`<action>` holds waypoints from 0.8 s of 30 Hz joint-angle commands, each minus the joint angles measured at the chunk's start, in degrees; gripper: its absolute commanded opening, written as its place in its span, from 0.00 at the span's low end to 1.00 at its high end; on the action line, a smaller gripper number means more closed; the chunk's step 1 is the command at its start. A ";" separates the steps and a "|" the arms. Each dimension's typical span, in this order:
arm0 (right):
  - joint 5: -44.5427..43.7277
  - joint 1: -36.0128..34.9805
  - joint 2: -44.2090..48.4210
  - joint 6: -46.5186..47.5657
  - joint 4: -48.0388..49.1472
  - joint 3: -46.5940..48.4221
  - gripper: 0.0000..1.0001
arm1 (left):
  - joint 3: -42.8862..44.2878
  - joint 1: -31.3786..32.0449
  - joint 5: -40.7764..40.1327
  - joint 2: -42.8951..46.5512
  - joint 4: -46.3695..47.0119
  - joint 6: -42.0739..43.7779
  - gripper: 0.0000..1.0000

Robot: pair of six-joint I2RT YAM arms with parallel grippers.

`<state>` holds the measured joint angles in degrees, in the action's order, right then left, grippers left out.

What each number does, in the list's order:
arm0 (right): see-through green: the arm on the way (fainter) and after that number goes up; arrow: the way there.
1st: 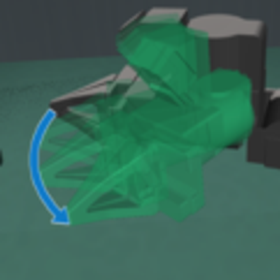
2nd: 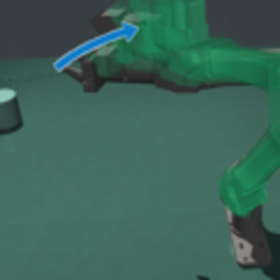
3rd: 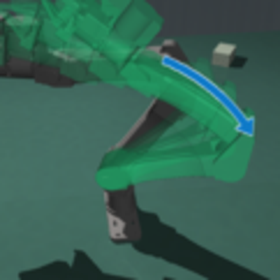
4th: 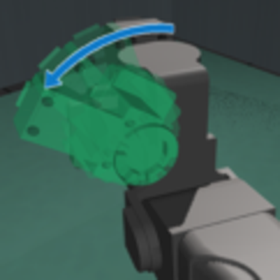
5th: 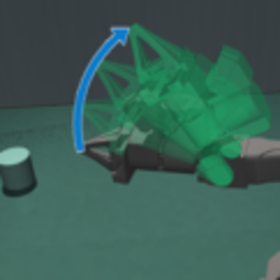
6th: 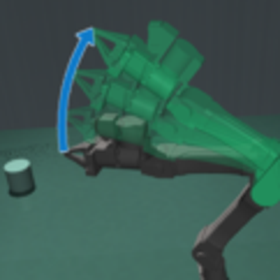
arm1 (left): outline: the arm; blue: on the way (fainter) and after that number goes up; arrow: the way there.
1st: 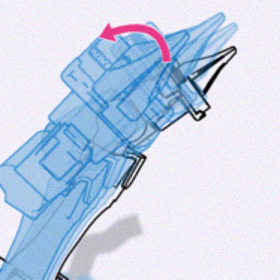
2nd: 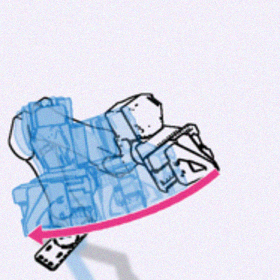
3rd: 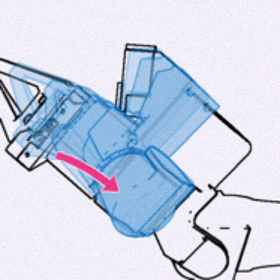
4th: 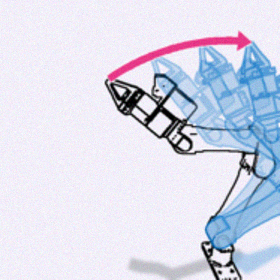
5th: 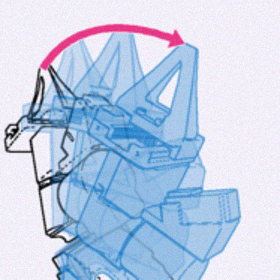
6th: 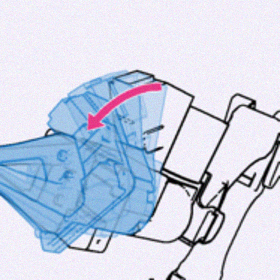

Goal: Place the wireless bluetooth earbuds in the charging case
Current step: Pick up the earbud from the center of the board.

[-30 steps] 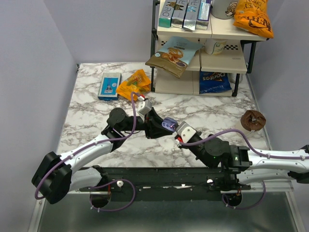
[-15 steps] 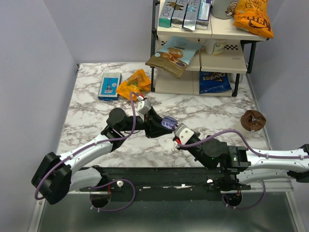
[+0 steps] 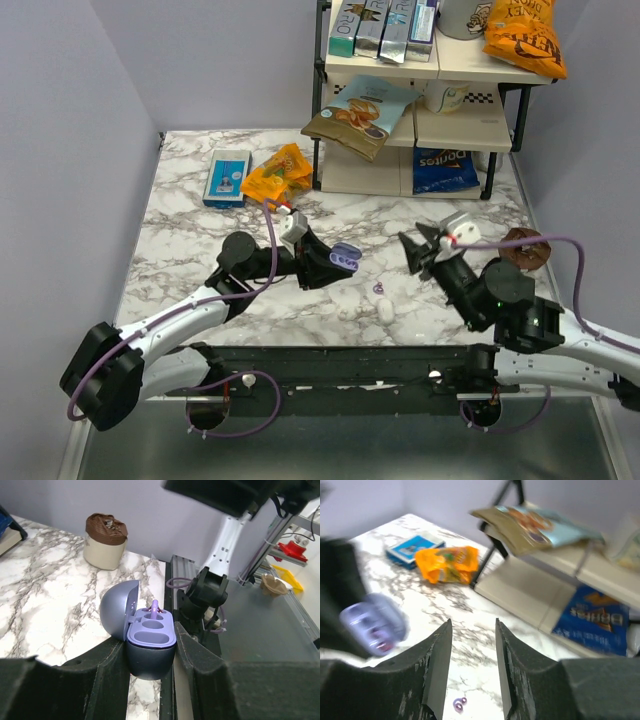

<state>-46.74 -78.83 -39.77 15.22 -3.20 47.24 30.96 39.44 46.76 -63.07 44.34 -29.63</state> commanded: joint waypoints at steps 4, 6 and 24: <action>25.18 26.60 -7.06 -29.25 -21.13 0.84 0.47 | -6.17 1.25 -9.48 5.93 1.28 2.91 0.00; 31.15 29.68 -11.97 -32.08 -22.02 -0.74 0.47 | -8.28 2.48 -13.25 7.87 1.72 3.17 0.00; 44.36 32.86 -31.07 -37.46 -16.40 -7.69 0.49 | -16.28 12.85 -29.01 20.35 -4.26 6.78 0.00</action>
<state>-7.22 -46.13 -68.84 -21.56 -21.96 41.21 15.86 50.89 21.80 -43.83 40.16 -24.47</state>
